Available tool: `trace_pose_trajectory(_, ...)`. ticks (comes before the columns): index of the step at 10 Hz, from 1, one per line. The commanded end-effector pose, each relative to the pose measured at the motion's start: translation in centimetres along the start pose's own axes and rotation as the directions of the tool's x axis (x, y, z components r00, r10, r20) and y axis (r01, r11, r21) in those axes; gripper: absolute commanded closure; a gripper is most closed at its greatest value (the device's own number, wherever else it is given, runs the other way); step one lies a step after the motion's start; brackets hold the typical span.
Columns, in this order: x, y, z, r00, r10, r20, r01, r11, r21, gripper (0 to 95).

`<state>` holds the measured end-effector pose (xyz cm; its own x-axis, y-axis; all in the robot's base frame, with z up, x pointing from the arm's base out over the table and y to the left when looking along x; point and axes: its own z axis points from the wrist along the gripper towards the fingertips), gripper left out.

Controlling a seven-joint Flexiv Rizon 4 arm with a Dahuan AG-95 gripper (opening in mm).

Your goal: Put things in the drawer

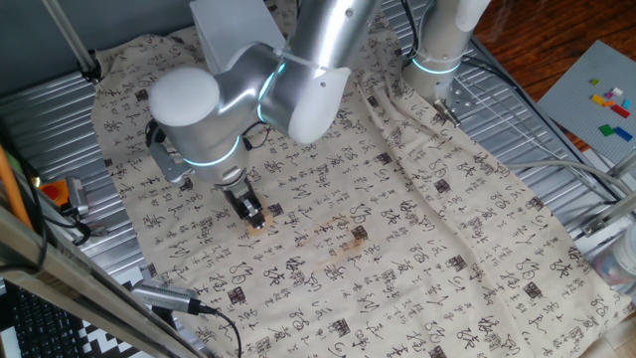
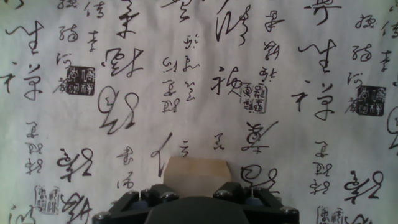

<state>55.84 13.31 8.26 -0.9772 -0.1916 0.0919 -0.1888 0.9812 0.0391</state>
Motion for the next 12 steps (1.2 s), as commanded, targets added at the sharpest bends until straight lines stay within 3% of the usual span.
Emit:
trace_pose_trajectory(1,2.6,-0.8,-4.5,0.993,-0.114,-0.022,0.114,0.993,0.018,95.0)
trace_pose_trajectory(3,4.8,-2.6,-6.9,0.987,-0.156,-0.033,0.157,0.988,0.011,95.0)
trace_pose_trajectory(6,7.5,-4.9,-9.2,0.981,-0.19,-0.037,0.19,0.982,0.009,95.0)
trace_pose_trajectory(9,9.6,-6.2,-10.2,0.976,-0.213,-0.036,0.213,0.977,0.009,95.0)
trace_pose_trajectory(12,9.7,-6.3,-10.3,0.97,-0.239,-0.034,0.239,0.971,0.005,95.0)
